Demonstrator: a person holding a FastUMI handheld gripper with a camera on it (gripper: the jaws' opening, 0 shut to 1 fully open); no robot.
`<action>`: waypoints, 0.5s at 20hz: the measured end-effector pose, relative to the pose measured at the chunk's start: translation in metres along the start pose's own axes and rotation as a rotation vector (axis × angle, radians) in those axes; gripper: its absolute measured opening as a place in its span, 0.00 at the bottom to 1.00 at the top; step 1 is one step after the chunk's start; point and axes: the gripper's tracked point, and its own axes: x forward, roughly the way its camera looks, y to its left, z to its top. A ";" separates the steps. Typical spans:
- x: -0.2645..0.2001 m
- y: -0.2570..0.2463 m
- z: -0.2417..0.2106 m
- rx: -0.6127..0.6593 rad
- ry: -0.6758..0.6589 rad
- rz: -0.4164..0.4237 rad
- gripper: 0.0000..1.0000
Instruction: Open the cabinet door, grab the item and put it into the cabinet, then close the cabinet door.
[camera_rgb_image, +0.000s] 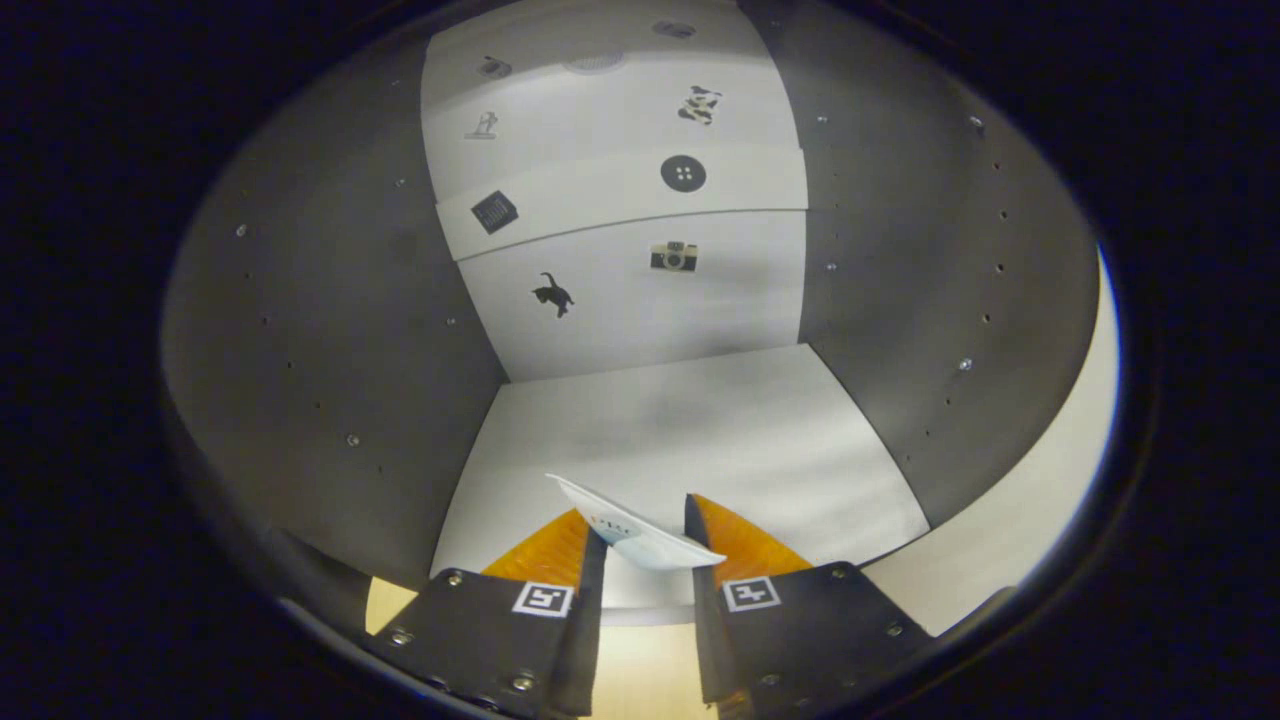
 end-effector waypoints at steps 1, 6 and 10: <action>0.001 0.000 0.000 0.003 0.005 0.002 0.42; -0.001 0.003 0.012 0.032 -0.030 0.026 0.54; -0.016 0.000 0.015 0.016 -0.070 0.028 0.66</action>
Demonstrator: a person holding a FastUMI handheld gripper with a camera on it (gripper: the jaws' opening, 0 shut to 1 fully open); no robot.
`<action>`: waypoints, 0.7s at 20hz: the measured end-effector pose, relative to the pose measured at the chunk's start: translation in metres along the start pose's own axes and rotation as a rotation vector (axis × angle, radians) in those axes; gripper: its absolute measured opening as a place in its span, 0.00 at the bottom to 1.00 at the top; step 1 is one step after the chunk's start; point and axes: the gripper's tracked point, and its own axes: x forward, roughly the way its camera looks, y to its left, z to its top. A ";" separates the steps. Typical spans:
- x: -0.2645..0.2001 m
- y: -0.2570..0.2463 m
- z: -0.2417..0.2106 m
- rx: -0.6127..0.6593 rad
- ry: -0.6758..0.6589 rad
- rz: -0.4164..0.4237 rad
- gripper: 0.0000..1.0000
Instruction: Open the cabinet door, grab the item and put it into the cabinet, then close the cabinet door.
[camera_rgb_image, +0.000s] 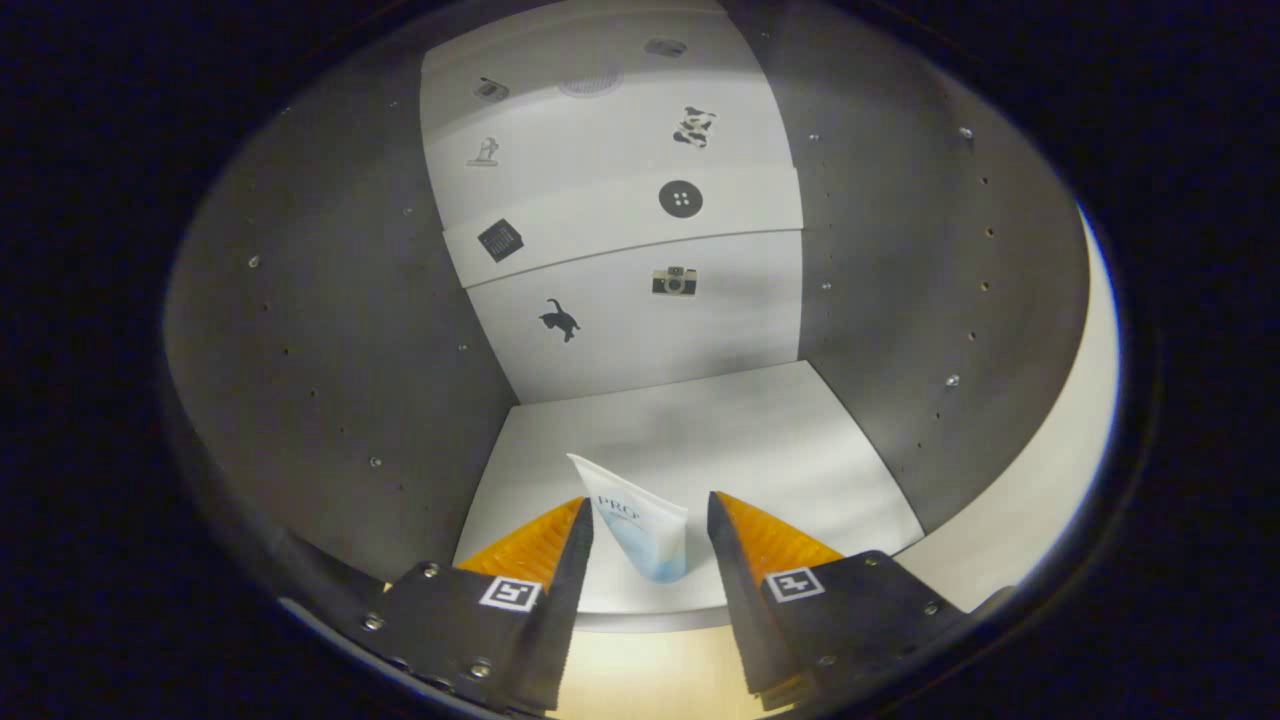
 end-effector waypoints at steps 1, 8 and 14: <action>-0.011 0.001 0.004 -0.001 -0.023 0.003 0.68; -0.091 0.004 0.009 -0.033 -0.138 0.046 0.68; -0.188 -0.016 -0.008 -0.127 -0.282 -0.016 0.69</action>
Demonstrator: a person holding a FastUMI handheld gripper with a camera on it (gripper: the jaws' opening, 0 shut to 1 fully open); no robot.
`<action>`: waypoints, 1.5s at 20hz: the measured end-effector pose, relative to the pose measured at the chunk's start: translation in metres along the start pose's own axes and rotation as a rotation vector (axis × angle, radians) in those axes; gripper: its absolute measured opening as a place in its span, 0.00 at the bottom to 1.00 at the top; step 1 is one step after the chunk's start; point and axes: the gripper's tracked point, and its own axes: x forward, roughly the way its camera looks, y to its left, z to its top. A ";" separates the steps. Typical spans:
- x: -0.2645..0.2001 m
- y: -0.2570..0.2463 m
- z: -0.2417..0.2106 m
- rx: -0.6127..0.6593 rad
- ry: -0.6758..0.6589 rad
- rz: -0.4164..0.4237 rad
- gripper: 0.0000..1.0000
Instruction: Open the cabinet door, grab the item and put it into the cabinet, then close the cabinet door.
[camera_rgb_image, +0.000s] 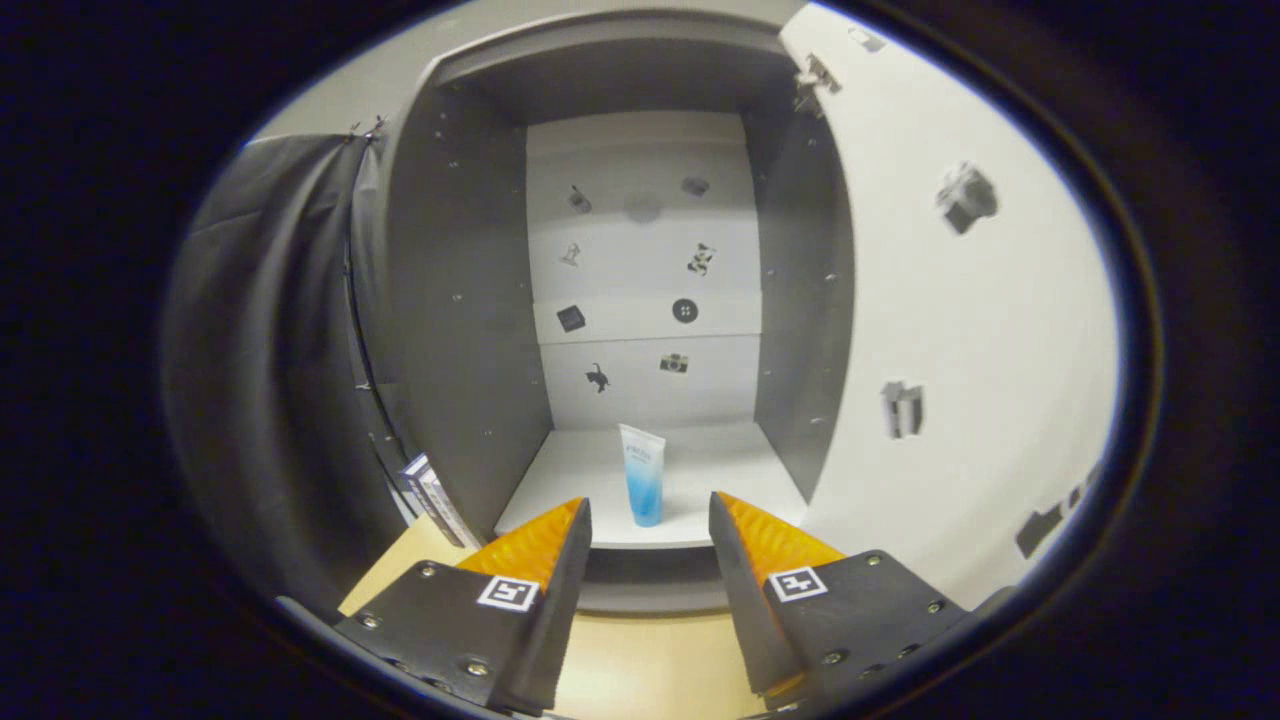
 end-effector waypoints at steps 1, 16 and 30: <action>-0.015 -0.004 -0.002 -0.010 -0.009 -0.012 0.69; -0.221 -0.121 -0.084 0.085 0.118 -0.283 0.69; -0.262 -0.249 -0.071 0.102 0.093 -0.550 0.66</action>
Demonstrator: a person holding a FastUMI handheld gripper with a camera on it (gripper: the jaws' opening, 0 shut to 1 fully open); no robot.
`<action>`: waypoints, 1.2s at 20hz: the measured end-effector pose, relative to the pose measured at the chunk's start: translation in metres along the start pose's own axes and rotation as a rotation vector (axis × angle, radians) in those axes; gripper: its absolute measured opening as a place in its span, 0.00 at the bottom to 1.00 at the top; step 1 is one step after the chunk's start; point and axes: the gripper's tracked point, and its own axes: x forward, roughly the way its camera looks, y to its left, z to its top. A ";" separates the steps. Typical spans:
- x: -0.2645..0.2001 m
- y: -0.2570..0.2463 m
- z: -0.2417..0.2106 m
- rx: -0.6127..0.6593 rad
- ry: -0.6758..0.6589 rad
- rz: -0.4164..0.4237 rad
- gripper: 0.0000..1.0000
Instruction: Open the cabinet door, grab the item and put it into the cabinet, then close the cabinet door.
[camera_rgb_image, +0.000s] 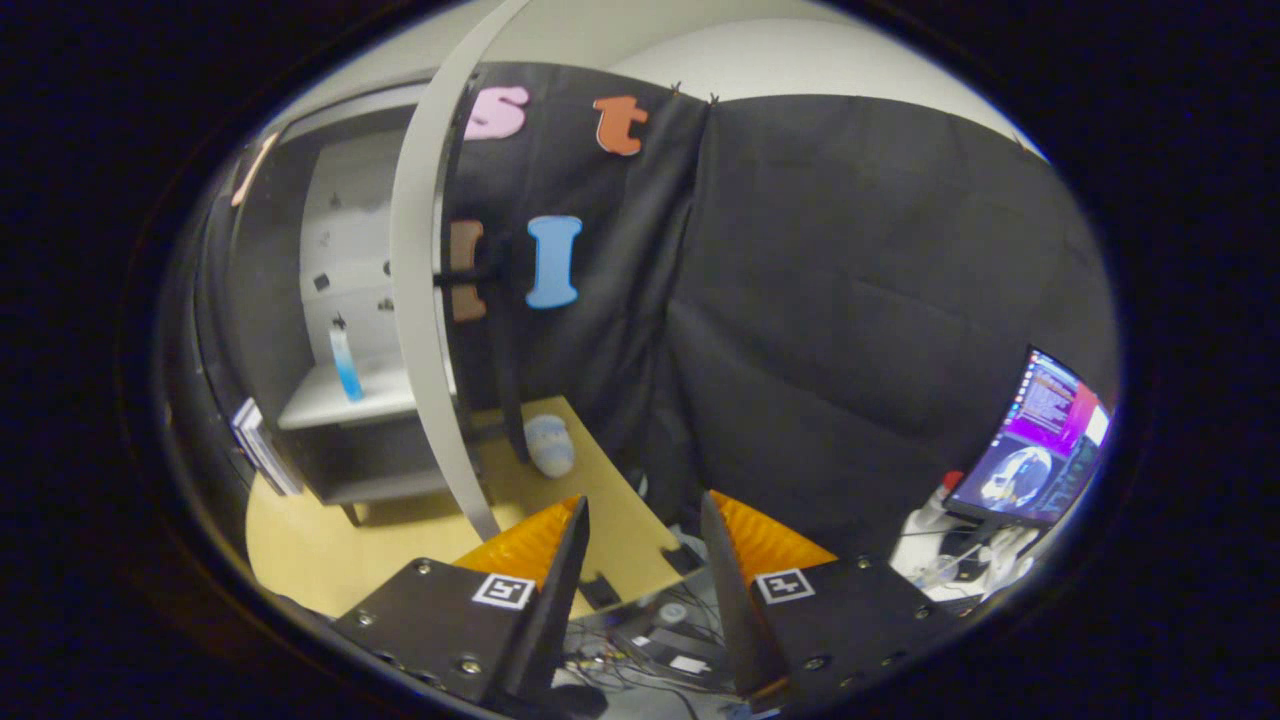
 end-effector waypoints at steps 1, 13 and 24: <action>0.002 0.010 0.003 0.008 -0.009 0.037 0.66; -0.005 0.081 0.004 -0.097 -0.021 0.299 0.65; -0.022 0.180 0.005 -0.062 -0.032 0.643 0.66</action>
